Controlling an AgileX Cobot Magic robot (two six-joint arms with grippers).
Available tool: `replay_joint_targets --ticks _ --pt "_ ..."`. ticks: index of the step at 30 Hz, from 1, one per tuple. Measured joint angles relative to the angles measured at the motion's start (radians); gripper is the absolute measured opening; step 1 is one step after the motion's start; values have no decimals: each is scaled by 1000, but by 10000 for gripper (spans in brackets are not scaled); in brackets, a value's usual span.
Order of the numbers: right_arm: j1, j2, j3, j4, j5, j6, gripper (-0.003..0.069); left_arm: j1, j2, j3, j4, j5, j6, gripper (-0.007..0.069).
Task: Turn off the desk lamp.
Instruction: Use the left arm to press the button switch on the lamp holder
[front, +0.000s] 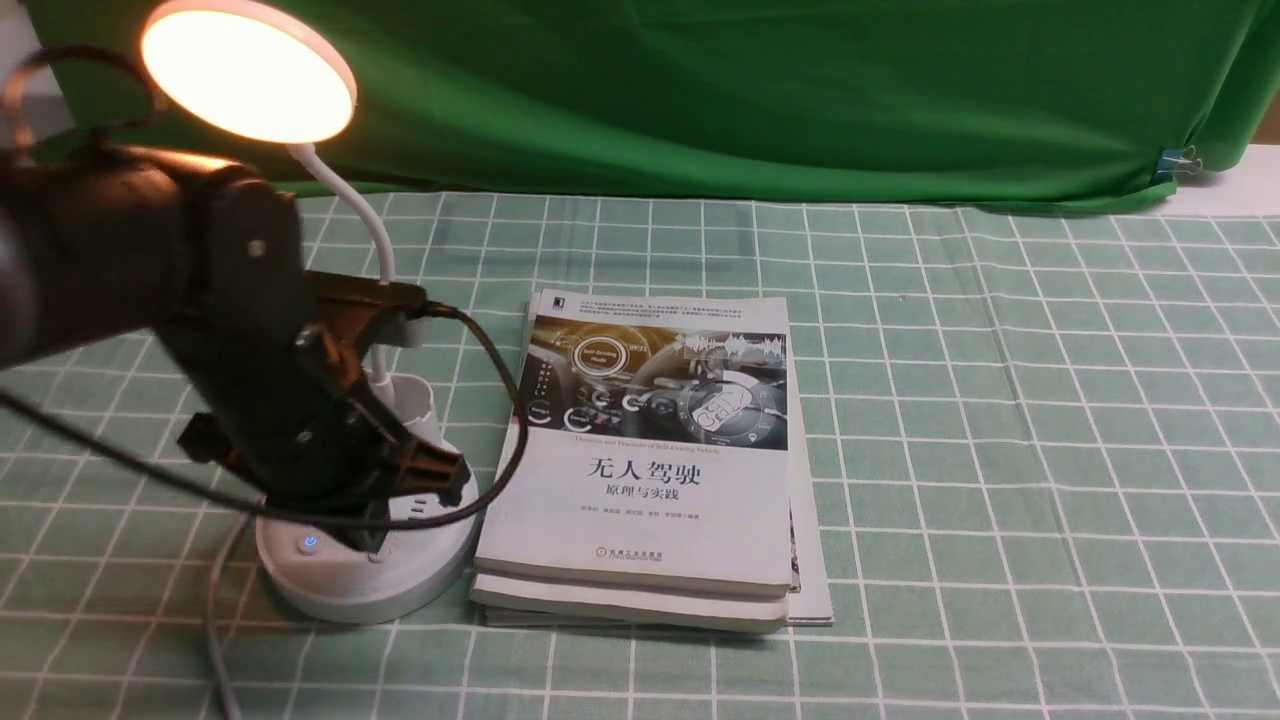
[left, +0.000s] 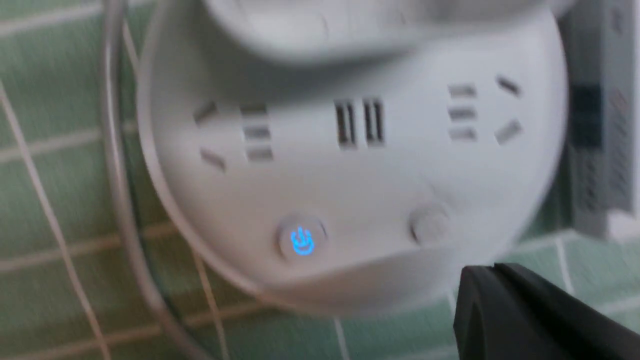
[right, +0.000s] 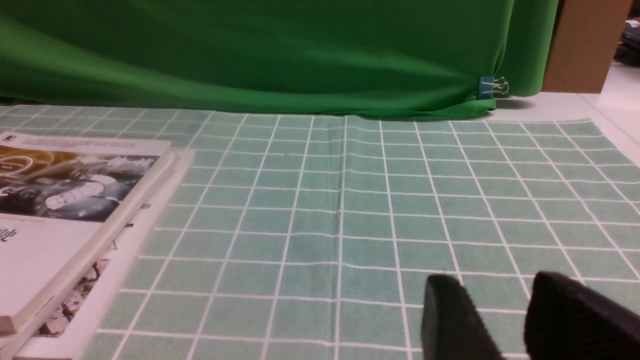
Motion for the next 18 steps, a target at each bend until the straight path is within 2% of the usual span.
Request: replay_joint_targets --ticks 8,18 --pt "0 0 0 0 0 0 242 0 115 -34 4 14 0 0" --pt "0 0 0 0 0 0 242 0 82 -32 4 22 0 0"
